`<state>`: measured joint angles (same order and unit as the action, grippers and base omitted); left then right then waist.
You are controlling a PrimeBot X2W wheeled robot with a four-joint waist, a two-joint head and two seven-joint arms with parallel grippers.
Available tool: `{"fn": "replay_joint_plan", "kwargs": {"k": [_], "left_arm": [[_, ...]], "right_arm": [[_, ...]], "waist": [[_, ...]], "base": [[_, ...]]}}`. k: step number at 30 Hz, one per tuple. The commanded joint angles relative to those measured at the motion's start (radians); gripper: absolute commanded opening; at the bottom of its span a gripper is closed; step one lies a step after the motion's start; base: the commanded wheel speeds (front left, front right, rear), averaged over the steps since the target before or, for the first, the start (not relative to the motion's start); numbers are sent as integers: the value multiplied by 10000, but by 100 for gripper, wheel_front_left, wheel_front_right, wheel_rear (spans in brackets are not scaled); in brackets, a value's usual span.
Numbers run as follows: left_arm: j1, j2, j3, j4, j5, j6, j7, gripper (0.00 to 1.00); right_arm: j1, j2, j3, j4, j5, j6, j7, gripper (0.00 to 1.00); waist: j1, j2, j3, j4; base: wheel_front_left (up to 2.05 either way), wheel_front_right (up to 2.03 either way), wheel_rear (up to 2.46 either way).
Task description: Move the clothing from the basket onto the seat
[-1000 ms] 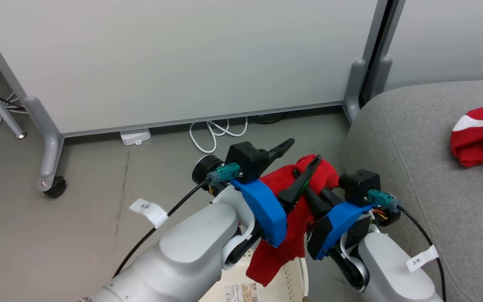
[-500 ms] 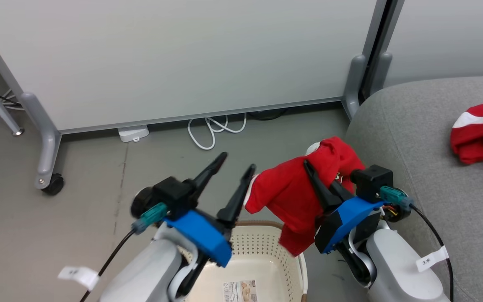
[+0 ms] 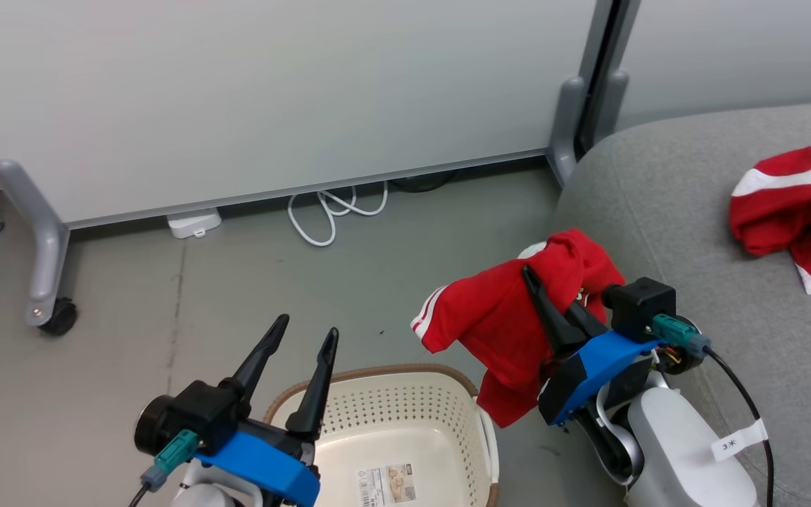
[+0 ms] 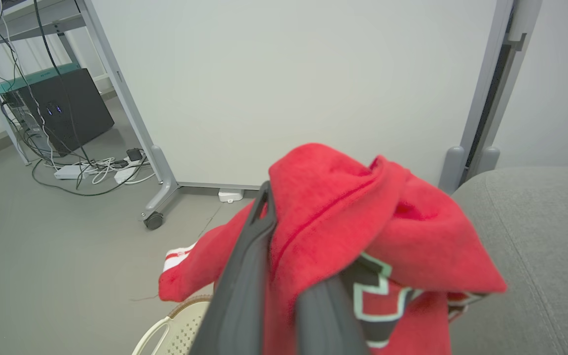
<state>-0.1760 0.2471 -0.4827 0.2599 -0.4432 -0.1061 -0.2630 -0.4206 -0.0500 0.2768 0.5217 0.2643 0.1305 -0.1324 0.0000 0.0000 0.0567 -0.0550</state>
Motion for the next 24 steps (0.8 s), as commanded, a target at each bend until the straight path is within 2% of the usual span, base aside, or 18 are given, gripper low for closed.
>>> {"fn": "replay_joint_plan", "kwargs": {"k": [1, 9, 24], "left_arm": [[123, -32, 208, -100, 143, -41, -26, 100], [407, -246, 670, -241, 588, -176, -27, 100], [387, -363, 714, -170, 747, -237, -27, 100]], "right_arm": [[90, -9, -65, -130, -53, 5, 17, 0], [175, -9, -81, -381, -34, 5, 72, 0], [380, -9, -96, -579, 28, 5, 107, 0]], "waist": [[0, 0, 63, -183], [0, 0, 176, -1001], [0, 0, 286, -3500]], "base": [[0, 0, 0], [0, 0, 0], [0, 0, 0]]}}
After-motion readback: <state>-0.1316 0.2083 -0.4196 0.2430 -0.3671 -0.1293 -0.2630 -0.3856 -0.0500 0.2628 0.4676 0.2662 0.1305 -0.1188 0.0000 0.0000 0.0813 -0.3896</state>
